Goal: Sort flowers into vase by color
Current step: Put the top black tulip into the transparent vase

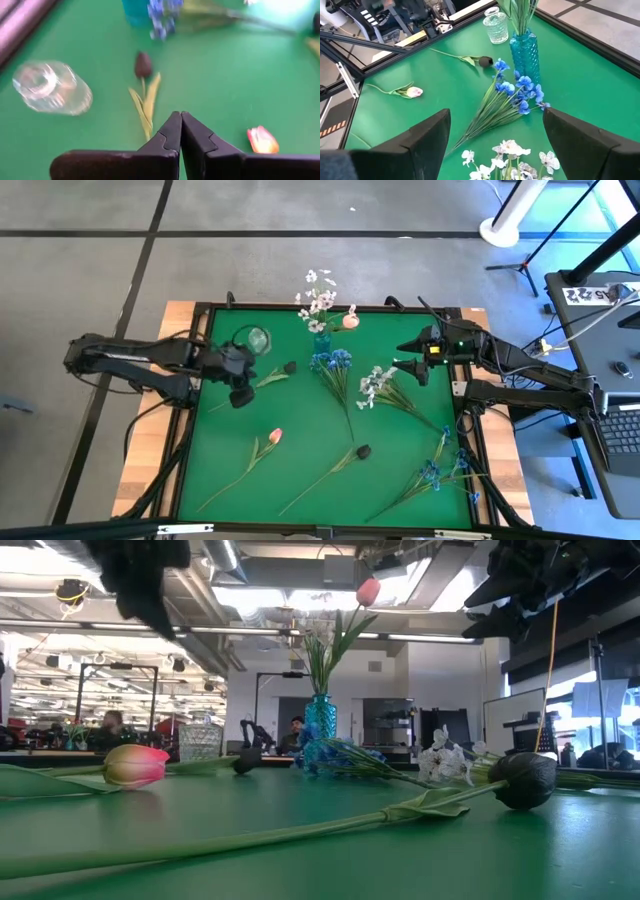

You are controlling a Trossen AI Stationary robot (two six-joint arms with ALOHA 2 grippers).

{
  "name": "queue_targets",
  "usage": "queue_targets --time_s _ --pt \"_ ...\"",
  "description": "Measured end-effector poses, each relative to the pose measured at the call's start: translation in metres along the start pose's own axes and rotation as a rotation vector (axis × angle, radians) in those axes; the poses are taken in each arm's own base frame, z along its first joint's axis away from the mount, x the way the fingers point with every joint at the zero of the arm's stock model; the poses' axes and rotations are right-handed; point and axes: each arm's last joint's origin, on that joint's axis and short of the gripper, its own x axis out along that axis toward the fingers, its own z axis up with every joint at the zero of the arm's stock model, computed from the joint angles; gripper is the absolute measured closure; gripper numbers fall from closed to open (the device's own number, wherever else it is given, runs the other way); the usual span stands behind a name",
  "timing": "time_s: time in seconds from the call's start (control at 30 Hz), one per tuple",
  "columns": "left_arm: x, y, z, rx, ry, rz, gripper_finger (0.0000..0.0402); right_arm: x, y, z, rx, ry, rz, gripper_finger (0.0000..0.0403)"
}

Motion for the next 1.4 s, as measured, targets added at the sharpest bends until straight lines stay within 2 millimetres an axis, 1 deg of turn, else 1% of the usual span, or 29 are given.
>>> queue_targets --time_s 0.07,0.17,0.3,0.37,0.5,0.57,0.63,0.73,0.83,0.9,0.97,1.03,1.07,1.1,1.17,1.27,1.33,1.4 --pt "0.016 -0.003 -0.006 -0.006 0.066 0.011 0.0391 0.0 0.0 0.001 -0.001 -0.006 0.002 0.0086" --pt "0.048 -0.004 -0.017 0.015 0.187 0.095 0.0363 0.0 0.0 0.001 -0.001 -0.009 0.003 0.0086" --pt "0.083 0.002 -0.025 0.044 0.297 0.232 0.032 0.0 0.0 0.001 0.002 -0.009 0.002 0.0086" --pt "0.098 0.005 -0.025 0.036 0.352 0.247 0.0301 0.0 0.0 0.001 0.002 -0.007 0.002 0.0086" --pt "0.127 0.009 -0.025 -0.009 0.437 0.22 0.0271 0.0 0.0 0.001 -0.003 -0.007 0.003 0.0086" --pt "0.14 0.012 -0.027 -0.004 0.492 0.215 0.0259 0.0 0.0 0.001 -0.002 -0.007 0.002 0.0086" --pt "0.151 0.017 -0.03 -0.016 0.547 0.221 0.0248 0.0 0.0 0.001 0.01 -0.005 0.009 0.0086" --pt "0.162 0.023 -0.032 -0.052 0.609 0.213 0.0238 0.0 0.001 0.001 0.034 0.001 0.036 0.0086" --pt "0.166 0.025 -0.032 -0.064 0.635 0.189 0.0246 0.0 0.001 0.0 0.037 0.004 0.044 0.0086" --pt "0.166 0.025 -0.032 -0.069 0.637 0.176 0.0269 0.0 0.001 0.001 0.037 0.003 0.044 0.0086" --pt "0.166 0.024 -0.031 -0.074 0.635 0.169 0.0309 0.0 0.001 0.001 0.037 0.003 0.044 0.0086" --pt "0.165 0.022 -0.029 -0.076 0.628 0.157 0.0362 0.0 0.002 0.001 0.046 0.003 0.045 0.0086" --pt "0.164 0.021 -0.029 -0.077 0.623 0.156 0.038 0.0 0.002 0.001 0.053 0.003 0.046 0.0086" --pt "0.163 0.02 -0.027 -0.08 0.616 0.157 0.0388 0.0 0.002 0.001 0.062 0.004 0.052 0.0086" --pt "0.16 0.016 -0.023 -0.077 0.605 0.152 0.0395 0.0 0.002 0.001 0.077 0.002 0.066 0.0086" --pt "0.148 0.006 -0.015 -0.043 0.561 0.134 0.0398 -0.001 0.003 0.001 0.079 0.004 0.087 0.0086" --pt "0.133 -0.003 -0.006 -0.025 0.49 0.095 0.0399 -0.001 0.003 0.001 0.079 0.003 0.091 0.0086" --pt "0.117 -0.008 -0.004 -0.014 0.462 0.074 0.0399 -0.001 0.003 0.001 0.079 0.002 0.092 0.0086"
